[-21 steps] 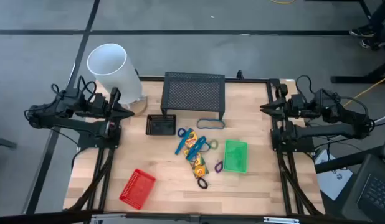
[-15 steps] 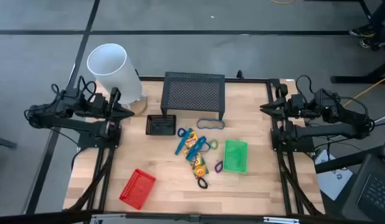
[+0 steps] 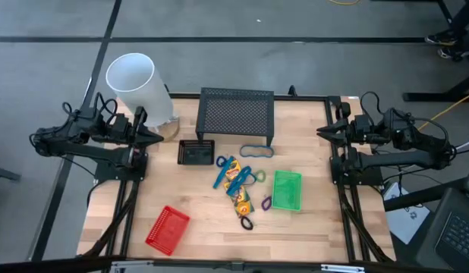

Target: Pick & Place Office Desk Supplies

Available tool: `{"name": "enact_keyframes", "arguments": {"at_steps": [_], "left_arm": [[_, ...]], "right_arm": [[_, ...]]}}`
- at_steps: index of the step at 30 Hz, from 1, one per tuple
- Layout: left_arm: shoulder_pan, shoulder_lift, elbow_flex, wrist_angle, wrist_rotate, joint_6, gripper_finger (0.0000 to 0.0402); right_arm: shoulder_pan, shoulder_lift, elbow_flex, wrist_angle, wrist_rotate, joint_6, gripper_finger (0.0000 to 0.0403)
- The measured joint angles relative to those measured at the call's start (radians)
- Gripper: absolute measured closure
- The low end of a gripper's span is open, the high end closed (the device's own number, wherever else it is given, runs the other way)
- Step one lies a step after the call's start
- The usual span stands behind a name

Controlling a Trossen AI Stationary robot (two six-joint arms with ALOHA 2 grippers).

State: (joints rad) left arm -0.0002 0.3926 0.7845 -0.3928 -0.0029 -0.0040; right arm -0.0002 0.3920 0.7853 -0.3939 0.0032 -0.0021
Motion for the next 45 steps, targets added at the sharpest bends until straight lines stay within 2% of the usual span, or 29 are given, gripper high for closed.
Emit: {"name": "enact_keyframes", "arguments": {"at_steps": [30, 36, 45], "left_arm": [[0.000, 0.000, 0.000, 0.000, 0.000, 0.000, 0.0396], [0.000, 0.000, 0.000, 0.000, 0.000, 0.000, 0.0398], [0.000, 0.000, 0.000, 0.000, 0.000, 0.000, 0.0398]], "right_arm": [[0.000, 0.000, 0.000, 0.027, 0.000, -0.009, 0.0348], [0.000, 0.008, 0.000, 0.043, 0.076, -0.003, 0.0348], [0.000, 0.049, 0.000, 0.055, 0.060, -0.001, 0.0348]]}}
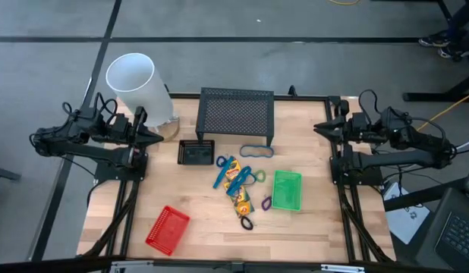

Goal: Pick & Place Office Desk Supplies
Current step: Put the blue rubberband into the black bin

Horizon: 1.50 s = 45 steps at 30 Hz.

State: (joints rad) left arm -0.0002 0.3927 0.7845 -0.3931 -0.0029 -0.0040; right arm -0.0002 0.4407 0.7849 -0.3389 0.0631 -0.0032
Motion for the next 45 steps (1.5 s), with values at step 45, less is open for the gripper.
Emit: {"name": "enact_keyframes", "arguments": {"at_steps": [45], "left_arm": [[0.000, 0.033, -0.027, 0.104, -0.352, 0.111, 0.0396]], "right_arm": [[-0.009, 0.353, 0.000, 0.253, 0.348, -0.315, 0.0348]]}}
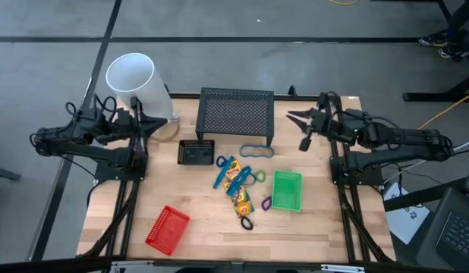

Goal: Pick & Place Office Desk Supplies
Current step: Put the blue rubberband into the black bin

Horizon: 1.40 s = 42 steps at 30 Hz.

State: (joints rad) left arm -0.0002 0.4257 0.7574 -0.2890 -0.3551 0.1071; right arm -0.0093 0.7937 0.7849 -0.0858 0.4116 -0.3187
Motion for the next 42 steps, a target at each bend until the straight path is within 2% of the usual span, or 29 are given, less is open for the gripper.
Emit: {"name": "enact_keyframes", "arguments": {"at_steps": [4, 11, 18, 21, 25, 30, 37, 42], "left_arm": [[0.000, 0.034, 0.000, -0.017, -0.046, -0.002, 0.0396], [0.002, 0.144, 0.000, -0.033, -0.042, 0.031, 0.0388], [0.002, 0.285, 0.000, 0.006, -0.070, 0.176, 0.0323], [0.002, 0.352, 0.000, 0.049, -0.092, 0.218, 0.0286], [0.002, 0.428, 0.002, 0.103, -0.104, 0.257, 0.0243], [-0.003, 0.518, 0.000, 0.107, -0.064, 0.258, 0.0211], [-0.053, 0.671, 0.001, 0.110, -0.044, 0.242, 0.0208], [-0.083, 0.775, 0.001, 0.173, -0.007, 0.162, 0.0205]], "right_arm": [[0.000, 0.052, 0.000, 0.050, 0.062, 0.000, 0.0348], [0.000, 0.137, 0.000, 0.091, 0.071, 0.076, 0.0348], [0.001, 0.202, 0.000, 0.121, 0.070, 0.111, 0.0344], [0.014, 0.220, 0.000, 0.121, 0.070, 0.129, 0.0323], [0.042, 0.235, 0.000, 0.124, 0.099, 0.154, 0.0273], [0.084, 0.240, 0.000, 0.124, 0.126, 0.176, 0.0220], [0.156, 0.240, 0.000, 0.123, 0.121, 0.189, 0.0210], [0.181, 0.240, 0.000, 0.123, 0.120, 0.191, 0.0217]]}}
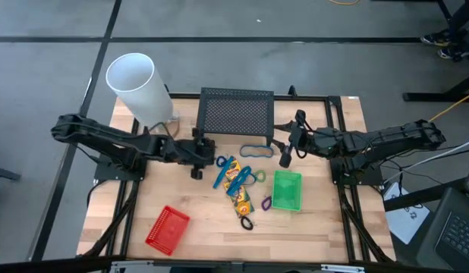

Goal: Pick & Place Office Desk Supplies
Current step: Put the blue rubberband into the black bin

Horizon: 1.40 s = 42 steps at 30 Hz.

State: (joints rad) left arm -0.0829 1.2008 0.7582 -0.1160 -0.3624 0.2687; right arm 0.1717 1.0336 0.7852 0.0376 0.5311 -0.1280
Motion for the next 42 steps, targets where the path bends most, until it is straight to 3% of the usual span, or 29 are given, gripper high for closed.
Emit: {"name": "enact_keyframes", "arguments": {"at_steps": [9, 14, 22, 34, 42], "left_arm": [[0.002, 0.169, 0.001, 0.218, 0.014, -0.113, 0.0205], [0.014, 0.249, 0.021, 0.218, -0.057, -0.184, 0.0205], [0.034, 0.378, 0.078, 0.217, -0.016, -0.294, 0.0205], [0.033, 0.491, 0.220, -0.016, -0.111, -0.517, 0.0205], [0.035, 0.506, 0.229, -0.024, -0.102, -0.568, 0.0205]], "right_arm": [[0.003, 0.000, 0.000, 0.000, 0.000, 0.015, 0.0222], [0.003, 0.000, 0.000, 0.000, 0.000, 0.016, 0.0222], [0.003, 0.000, 0.000, 0.000, 0.000, 0.016, 0.0222], [0.003, 0.000, 0.000, -0.006, -0.037, 0.039, 0.0222], [0.003, 0.000, 0.000, -0.008, -0.053, 0.042, 0.0222]]}}
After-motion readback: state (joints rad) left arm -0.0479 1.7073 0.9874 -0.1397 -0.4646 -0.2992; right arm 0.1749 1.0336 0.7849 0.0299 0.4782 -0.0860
